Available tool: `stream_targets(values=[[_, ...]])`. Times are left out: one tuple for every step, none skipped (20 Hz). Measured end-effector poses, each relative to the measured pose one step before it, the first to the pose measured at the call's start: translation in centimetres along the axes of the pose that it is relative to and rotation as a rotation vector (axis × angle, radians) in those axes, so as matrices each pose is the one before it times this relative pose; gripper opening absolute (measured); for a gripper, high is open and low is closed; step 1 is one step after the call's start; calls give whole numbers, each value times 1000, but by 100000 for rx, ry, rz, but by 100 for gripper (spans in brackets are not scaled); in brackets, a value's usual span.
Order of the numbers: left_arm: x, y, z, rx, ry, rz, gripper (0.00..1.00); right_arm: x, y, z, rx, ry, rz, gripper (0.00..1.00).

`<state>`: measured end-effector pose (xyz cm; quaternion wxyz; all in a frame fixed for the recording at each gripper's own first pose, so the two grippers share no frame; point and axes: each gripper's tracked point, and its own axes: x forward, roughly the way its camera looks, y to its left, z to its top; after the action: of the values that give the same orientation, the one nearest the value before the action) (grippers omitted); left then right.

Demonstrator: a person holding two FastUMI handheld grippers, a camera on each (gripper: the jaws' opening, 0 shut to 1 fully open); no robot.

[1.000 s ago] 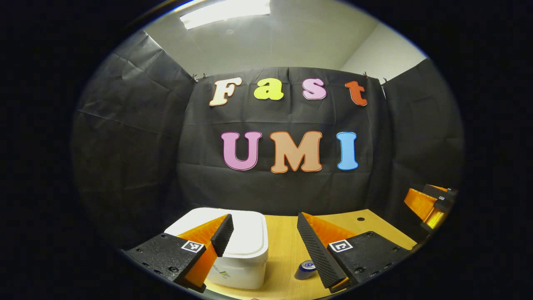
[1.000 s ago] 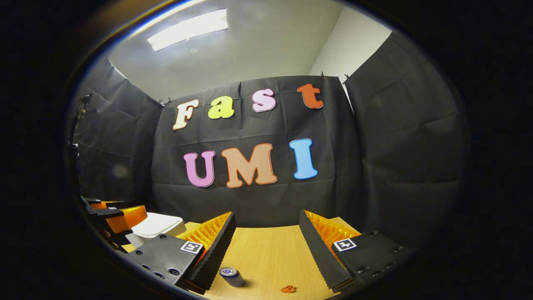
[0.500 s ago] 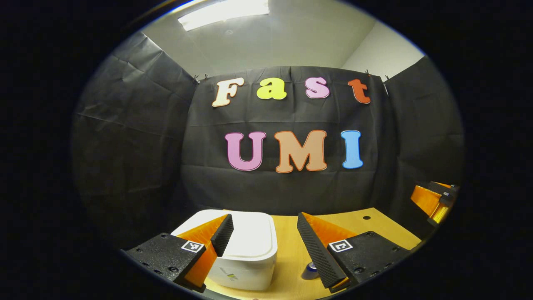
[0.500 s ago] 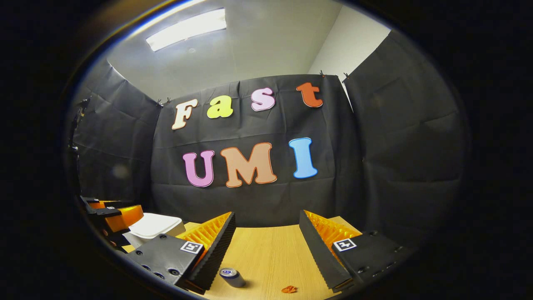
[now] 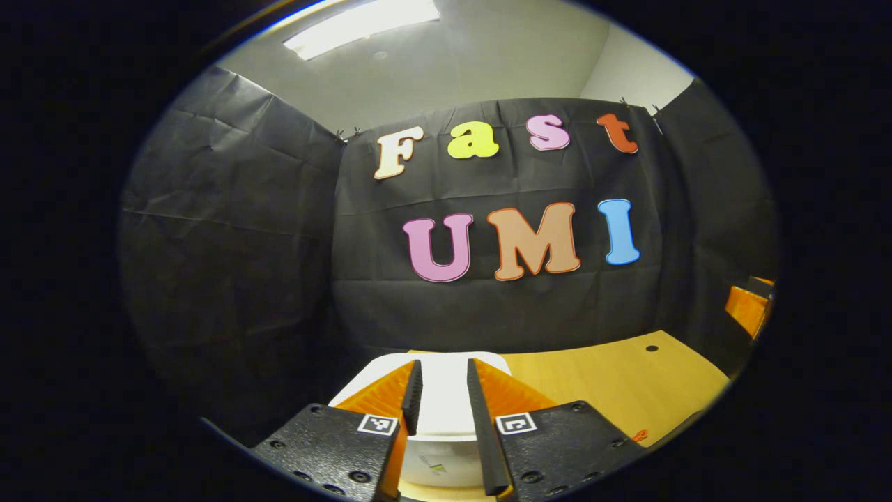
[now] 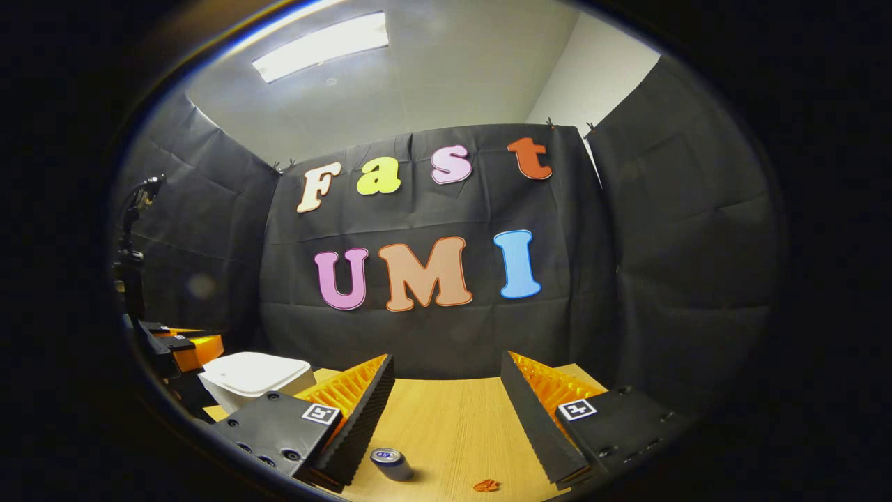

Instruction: Press the lid of the desktop garbage bin to open it, pick up the crumpled paper on the desktop and throw it into the bin, then pick up the pop can on the desktop and drop it into the bin, and finally close the garbage bin lid.

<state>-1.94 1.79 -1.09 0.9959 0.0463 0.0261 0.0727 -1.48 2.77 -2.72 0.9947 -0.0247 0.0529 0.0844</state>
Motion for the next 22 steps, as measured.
stream_targets(values=[[242,323,-346,-1305,1325,527,28,0,-150,22,-68,-65,-471,97],[275,397,-800,-1322,1852,1069,22,-33,-76,-62,1,98,-464,97],[284,594,-804,-1375,2069,1373,12,14,-133,-63,-9,166,-385,97],[307,628,-768,-1323,2449,1413,10,-131,-167,-13,-93,96,-469,97],[174,543,-766,-1229,2106,1208,2,1,-112,-9,-212,44,-507,97],[196,637,-551,-744,1636,1666,0,-42,-174,-57,-260,70,-509,97],[273,604,-332,-451,1049,1693,0,-13,-185,-84,-286,306,-565,97],[177,333,-209,-292,220,700,0,36,-114,-151,-210,434,-504,97],[135,235,12,-261,-399,566,0,57,-66,-148,-97,558,-387,97],[343,137,55,-151,-153,-395,0,-23,-71,-118,-16,584,-444,97],[183,-12,-223,-10,386,-712,0,29,-142,-149,28,460,-306,97],[125,-184,-331,-201,433,-911,0,-34,-37,-100,23,466,-241,97],[108,-165,-219,-504,675,-992,0,41,-34,-34,-68,210,-261,97],[134,-87,-487,-773,1126,-978,0,-56,-13,-61,-125,174,-312,97],[118,-91,-686,-994,2053,-251,0,14,-148,-131,-109,256,-308,97],[-89,89,120,996,-922,-48,0,145,106,-94,4,352,-265,97],[115,-213,-26,1612,-585,-975,0,55,28,-91,108,420,-202,97],[106,-36,-132,2618,1163,-628,0,-31,-53,-257,207,574,-119,97],[67,-107,446,2939,-1685,-757,0,79,13,-269,268,862,90,97],[74,-33,-684,1919,-166,-314,0,57,163,-294,317,1152,83,97],[-47,178,103,816,-1287,378,0,51,20,-214,290,1000,140,97],[-65,171,362,77,-1988,602,0,-6,20,-155,233,564,32,97]])
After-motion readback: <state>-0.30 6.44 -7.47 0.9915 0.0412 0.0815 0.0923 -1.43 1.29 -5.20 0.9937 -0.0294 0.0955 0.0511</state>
